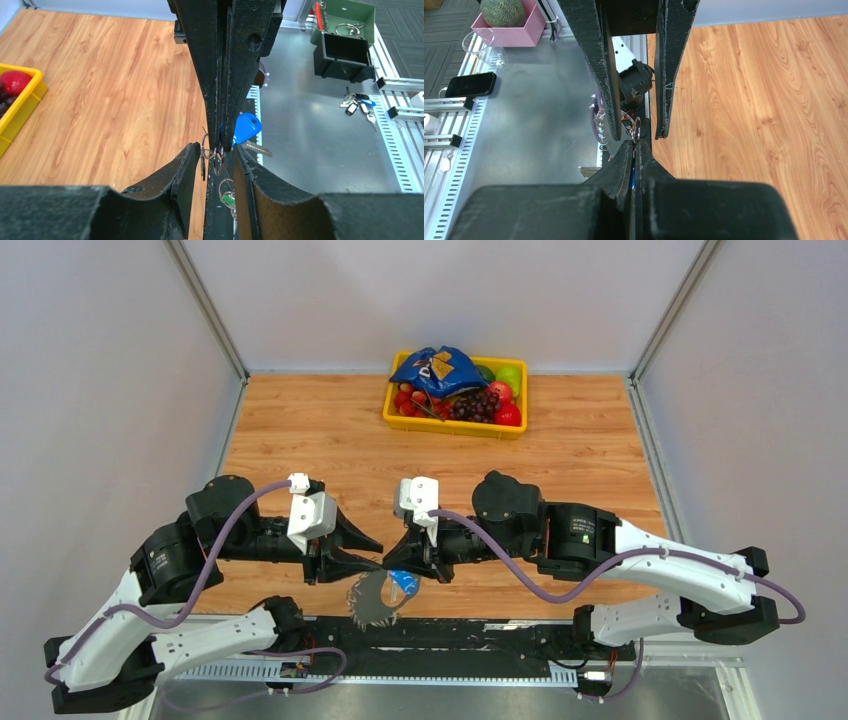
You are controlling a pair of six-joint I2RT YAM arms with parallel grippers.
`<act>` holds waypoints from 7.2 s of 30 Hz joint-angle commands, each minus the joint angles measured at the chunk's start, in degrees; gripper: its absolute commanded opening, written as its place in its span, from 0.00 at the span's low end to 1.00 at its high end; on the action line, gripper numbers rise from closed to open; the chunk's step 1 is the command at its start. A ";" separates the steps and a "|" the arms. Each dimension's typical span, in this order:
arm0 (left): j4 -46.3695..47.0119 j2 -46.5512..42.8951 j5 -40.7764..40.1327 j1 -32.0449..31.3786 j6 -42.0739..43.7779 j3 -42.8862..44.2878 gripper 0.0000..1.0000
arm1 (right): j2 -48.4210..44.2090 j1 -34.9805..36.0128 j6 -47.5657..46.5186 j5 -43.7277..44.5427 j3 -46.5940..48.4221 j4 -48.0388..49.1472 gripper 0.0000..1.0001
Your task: Put the keys on the keyring
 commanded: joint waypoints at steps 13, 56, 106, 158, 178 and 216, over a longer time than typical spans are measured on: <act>0.69 1.23 1.19 -0.05 1.13 1.84 0.20 | -1.12 -0.08 0.87 1.21 1.73 2.71 0.00; 33.29 -10.92 2.40 -0.08 -9.98 -14.01 0.00 | -12.67 0.01 -14.02 -2.18 -12.50 19.91 0.41; 35.56 -13.66 5.79 -0.03 -10.99 -15.91 0.00 | -7.06 -0.07 -10.73 -9.48 -7.85 23.42 0.30; 40.93 -15.13 4.45 -0.06 -12.86 -16.64 0.00 | -7.32 0.01 -6.16 -5.60 -16.07 27.74 0.21; 59.92 -20.53 -9.88 -0.04 -20.54 -28.70 0.00 | -10.59 0.65 -6.81 -1.44 -11.44 27.41 0.33; 65.80 -21.62 -14.42 -0.03 -21.24 -31.63 0.00 | -6.29 2.58 -4.12 6.29 -8.61 37.36 0.26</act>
